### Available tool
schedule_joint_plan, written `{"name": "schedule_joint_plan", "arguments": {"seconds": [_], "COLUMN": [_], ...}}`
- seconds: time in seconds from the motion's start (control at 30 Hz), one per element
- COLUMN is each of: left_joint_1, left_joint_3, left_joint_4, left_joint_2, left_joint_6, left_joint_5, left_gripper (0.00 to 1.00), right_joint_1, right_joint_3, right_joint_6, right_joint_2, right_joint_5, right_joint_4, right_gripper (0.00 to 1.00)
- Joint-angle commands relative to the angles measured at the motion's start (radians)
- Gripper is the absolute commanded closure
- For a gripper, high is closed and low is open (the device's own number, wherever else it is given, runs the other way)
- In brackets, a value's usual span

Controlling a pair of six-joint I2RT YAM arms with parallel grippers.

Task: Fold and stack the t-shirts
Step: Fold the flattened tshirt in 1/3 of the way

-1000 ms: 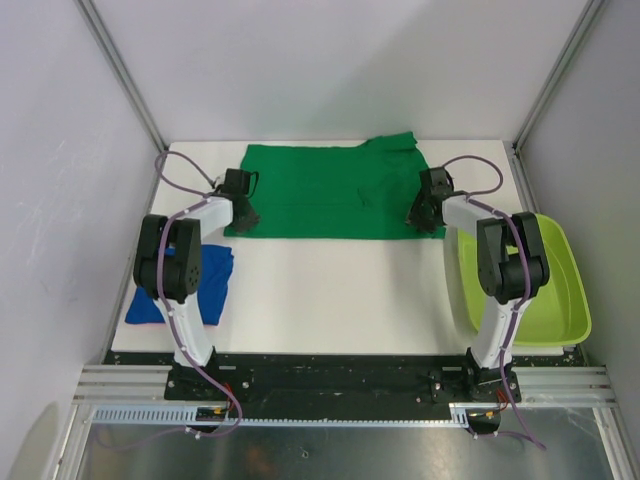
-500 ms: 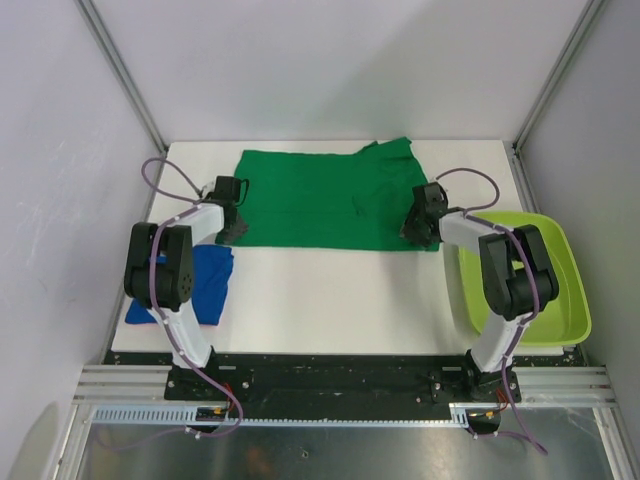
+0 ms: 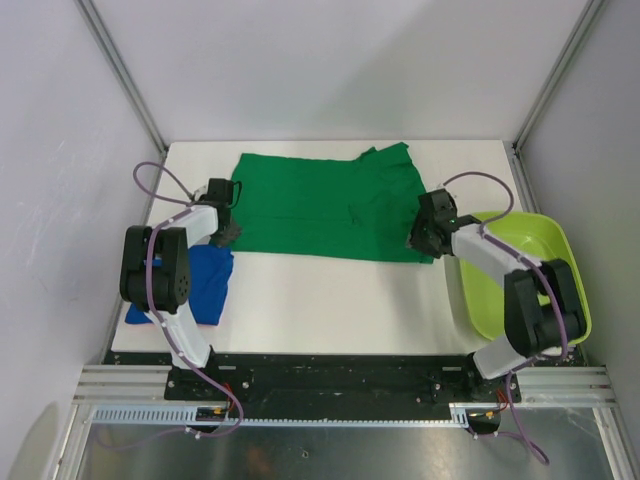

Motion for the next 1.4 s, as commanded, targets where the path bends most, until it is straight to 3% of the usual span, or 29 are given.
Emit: {"name": "schedule_joint_plan", "arguments": {"seconds": [0.0, 0.23, 0.87, 1.13, 1.37], "left_joint_1": [0.027, 0.027, 0.027, 0.029, 0.030], "left_joint_3": [-0.022, -0.021, -0.010, -0.005, -0.004], "left_joint_4": [-0.106, -0.104, -0.104, -0.107, -0.112], "left_joint_2": [0.024, 0.027, 0.036, 0.040, 0.039], "left_joint_6": [0.021, 0.024, 0.033, 0.034, 0.031], "left_joint_5": [-0.045, -0.038, -0.033, -0.038, -0.043], "left_gripper": [0.67, 0.68, 0.68, 0.68, 0.67], "right_joint_1": [-0.023, -0.064, -0.075, -0.070, -0.035], "right_joint_3": [-0.033, -0.125, -0.149, -0.122, -0.053], "right_joint_6": [-0.024, -0.014, -0.008, -0.038, -0.118], "right_joint_2": [-0.145, -0.166, -0.061, -0.071, -0.113], "right_joint_5": [0.083, 0.080, 0.086, 0.135, 0.255], "right_joint_4": [-0.067, -0.010, 0.106, 0.074, -0.033], "right_gripper": [0.51, 0.57, 0.63, 0.89, 0.95]}}
